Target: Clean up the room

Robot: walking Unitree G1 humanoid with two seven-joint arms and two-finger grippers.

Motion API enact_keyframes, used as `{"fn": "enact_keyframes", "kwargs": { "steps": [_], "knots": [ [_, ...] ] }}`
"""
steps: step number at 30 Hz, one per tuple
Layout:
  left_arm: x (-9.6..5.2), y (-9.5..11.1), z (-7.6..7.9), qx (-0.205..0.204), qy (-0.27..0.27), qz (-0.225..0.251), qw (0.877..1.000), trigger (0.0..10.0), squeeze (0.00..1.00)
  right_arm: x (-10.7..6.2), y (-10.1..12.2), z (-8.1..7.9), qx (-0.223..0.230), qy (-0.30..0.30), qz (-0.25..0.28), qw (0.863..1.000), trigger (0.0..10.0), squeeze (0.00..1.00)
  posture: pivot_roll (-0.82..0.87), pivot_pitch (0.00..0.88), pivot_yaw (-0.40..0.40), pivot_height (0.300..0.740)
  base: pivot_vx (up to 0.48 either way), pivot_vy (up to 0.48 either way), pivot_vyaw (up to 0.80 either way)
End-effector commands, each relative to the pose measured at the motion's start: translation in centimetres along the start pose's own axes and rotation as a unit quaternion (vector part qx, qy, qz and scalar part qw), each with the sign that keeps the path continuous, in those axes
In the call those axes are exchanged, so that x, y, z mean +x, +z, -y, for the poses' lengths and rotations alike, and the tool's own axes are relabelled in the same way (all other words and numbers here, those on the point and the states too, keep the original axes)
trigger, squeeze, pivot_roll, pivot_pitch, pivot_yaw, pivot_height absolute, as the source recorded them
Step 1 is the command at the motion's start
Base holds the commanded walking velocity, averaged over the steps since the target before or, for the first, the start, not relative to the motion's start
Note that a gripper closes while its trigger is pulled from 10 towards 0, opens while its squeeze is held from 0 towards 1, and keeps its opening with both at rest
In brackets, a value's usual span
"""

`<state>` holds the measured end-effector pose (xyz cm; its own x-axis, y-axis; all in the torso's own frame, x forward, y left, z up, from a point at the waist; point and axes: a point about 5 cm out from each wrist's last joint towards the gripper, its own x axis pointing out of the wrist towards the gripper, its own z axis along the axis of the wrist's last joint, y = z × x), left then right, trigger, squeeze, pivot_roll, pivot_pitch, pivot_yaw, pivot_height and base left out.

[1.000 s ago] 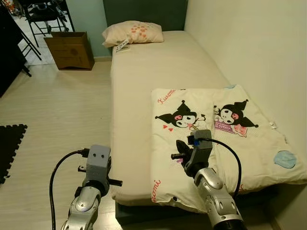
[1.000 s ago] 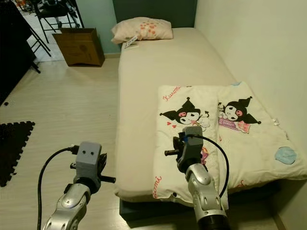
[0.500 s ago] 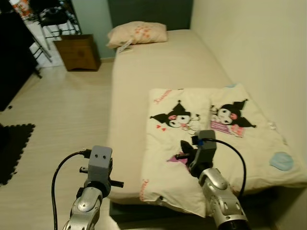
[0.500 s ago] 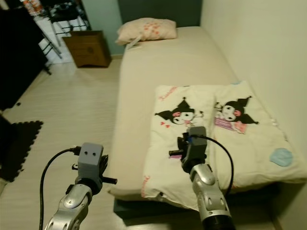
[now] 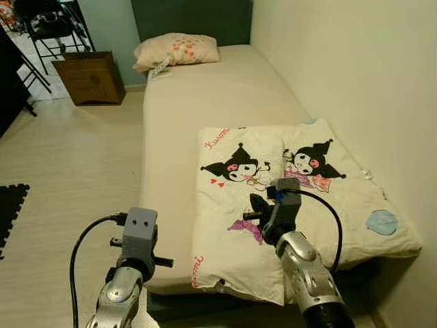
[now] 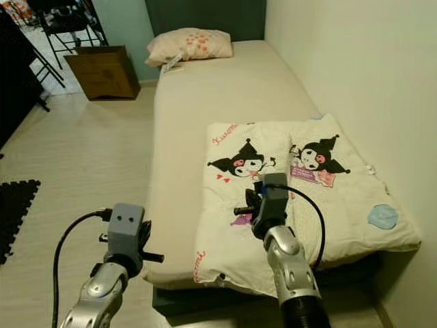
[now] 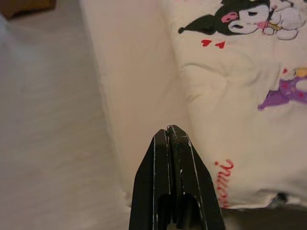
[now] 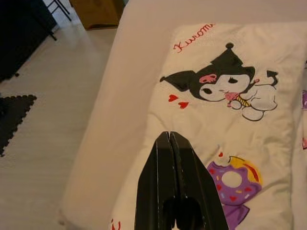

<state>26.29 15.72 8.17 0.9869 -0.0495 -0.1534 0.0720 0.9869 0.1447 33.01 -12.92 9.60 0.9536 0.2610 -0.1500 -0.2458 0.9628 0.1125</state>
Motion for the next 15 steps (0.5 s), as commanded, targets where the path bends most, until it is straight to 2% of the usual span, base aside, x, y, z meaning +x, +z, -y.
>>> {"fn": "enact_keyframes", "kwargs": {
  "steps": [1, 7, 15],
  "knots": [
    [0.0, -0.5, -0.1, 0.013, -0.007, -0.006, 1.000, 10.0, 0.00, 0.2, -0.4, 0.1, -0.003, -0.006, -0.014, 1.000, 10.0, 0.00, -0.07, 0.138, 0.045, 0.716, 0.000, 0.000, 0.00],
    [0.2, -0.2, -1.1, 0.011, 0.016, 0.001, 1.000, 10.0, 0.00, 1.2, 0.7, 0.3, 0.001, -0.003, -0.006, 1.000, 10.0, 0.00, -0.07, 0.142, 0.038, 0.691, 0.000, 0.000, 0.00],
    [0.1, -0.3, -1.1, 0.008, 0.021, -0.001, 1.000, 10.0, 0.00, 1.8, 0.8, 0.0, -0.002, 0.011, -0.007, 1.000, 10.0, 0.00, -0.07, 0.147, 0.032, 0.657, 0.000, 0.000, 0.00]
  ]
}}
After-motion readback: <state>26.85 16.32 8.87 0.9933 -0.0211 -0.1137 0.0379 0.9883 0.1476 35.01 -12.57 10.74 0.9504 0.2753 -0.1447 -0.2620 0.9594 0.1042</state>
